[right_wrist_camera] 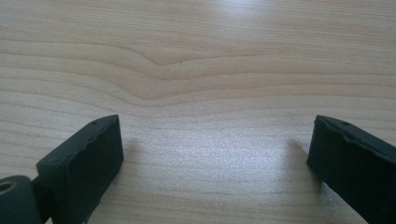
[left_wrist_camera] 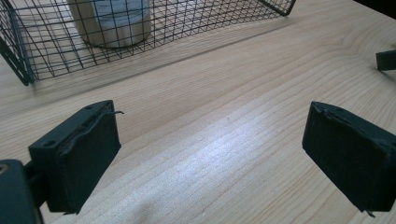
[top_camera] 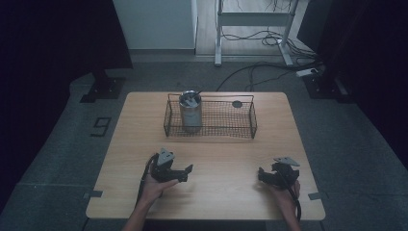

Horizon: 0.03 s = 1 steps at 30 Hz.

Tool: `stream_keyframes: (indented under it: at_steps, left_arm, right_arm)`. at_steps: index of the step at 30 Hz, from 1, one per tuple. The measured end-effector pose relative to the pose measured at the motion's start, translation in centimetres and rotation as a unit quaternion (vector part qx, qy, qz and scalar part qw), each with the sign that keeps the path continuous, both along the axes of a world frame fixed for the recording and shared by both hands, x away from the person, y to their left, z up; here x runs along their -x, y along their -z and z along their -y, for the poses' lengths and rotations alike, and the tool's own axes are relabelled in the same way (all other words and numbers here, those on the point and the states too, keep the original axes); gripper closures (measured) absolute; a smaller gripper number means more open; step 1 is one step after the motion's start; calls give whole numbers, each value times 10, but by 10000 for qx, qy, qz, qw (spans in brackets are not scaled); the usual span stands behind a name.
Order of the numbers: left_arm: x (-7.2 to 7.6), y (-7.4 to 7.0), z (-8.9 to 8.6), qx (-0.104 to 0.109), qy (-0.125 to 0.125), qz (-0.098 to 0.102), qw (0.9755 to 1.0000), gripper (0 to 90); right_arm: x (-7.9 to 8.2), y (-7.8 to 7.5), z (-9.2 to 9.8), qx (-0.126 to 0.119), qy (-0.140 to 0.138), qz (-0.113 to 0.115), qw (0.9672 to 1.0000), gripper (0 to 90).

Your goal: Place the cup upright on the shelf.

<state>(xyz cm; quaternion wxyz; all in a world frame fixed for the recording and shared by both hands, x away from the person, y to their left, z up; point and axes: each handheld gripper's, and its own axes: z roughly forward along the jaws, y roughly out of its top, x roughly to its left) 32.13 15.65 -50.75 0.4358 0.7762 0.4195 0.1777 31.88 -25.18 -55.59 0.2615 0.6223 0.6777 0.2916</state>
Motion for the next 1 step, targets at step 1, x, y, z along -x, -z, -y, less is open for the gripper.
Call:
stream_keyframes:
  at_steps: [1]
  left_arm:
    - [0, 0, 0, 10, -17, 0, 10000, 40]
  right_arm:
    - [0, 0, 0, 0, 0, 0, 10000, 30]
